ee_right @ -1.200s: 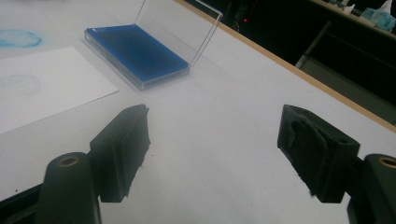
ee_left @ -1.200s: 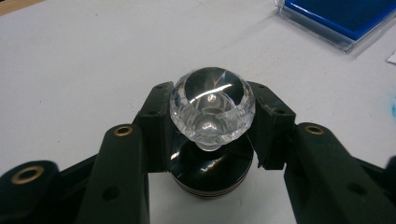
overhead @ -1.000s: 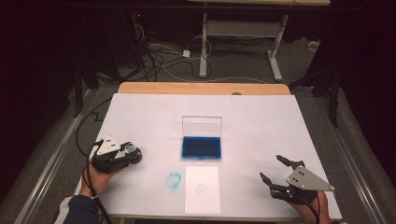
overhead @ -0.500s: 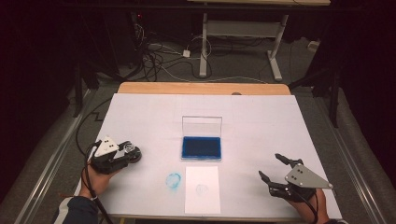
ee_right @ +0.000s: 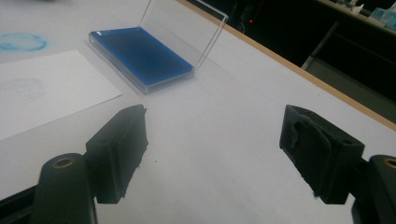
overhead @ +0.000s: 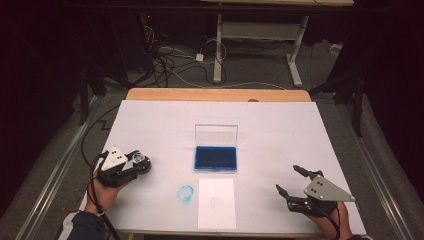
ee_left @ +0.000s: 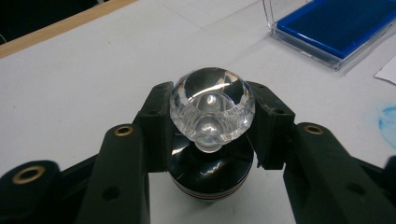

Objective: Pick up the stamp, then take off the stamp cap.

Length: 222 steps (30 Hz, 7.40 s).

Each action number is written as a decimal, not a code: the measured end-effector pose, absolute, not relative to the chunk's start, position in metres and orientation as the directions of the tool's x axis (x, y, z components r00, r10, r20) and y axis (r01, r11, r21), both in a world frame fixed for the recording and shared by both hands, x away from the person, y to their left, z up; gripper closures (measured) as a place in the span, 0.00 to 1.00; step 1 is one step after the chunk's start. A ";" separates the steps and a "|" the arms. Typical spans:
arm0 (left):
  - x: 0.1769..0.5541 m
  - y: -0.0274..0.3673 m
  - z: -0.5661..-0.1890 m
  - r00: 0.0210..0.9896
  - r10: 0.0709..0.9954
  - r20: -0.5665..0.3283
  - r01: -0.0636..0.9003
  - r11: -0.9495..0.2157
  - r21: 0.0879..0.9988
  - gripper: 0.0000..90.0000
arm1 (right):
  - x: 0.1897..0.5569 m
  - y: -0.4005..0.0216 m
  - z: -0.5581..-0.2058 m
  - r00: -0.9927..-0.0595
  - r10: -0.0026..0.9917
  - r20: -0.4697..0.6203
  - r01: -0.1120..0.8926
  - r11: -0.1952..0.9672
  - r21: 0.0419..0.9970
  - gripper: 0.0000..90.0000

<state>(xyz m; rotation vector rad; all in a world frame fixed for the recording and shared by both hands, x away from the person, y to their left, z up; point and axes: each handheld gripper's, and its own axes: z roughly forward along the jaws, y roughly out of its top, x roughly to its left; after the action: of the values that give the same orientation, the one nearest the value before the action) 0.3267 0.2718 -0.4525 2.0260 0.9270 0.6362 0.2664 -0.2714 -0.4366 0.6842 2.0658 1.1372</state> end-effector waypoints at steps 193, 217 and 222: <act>0.304 0.086 -0.408 0.916 0.400 0.042 0.181 -0.502 0.846 0.60 | 0.310 -0.124 -0.459 -0.883 0.450 -0.135 0.155 0.551 0.820 0.43; 0.305 0.096 -0.401 0.905 0.423 0.034 0.192 -0.480 0.856 0.60 | 0.310 -0.128 -0.455 -0.881 0.454 -0.134 0.159 0.552 0.819 0.43; 0.306 0.095 -0.403 0.908 0.417 0.040 0.191 -0.497 0.846 0.60 | 0.310 -0.129 -0.456 -0.883 0.446 -0.148 0.155 0.575 0.803 0.43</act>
<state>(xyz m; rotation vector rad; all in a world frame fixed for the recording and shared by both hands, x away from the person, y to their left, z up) 0.3057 0.0954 -0.4034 2.1005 0.4353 0.2958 0.3101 -0.1294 -0.4559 0.4905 2.4750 1.2145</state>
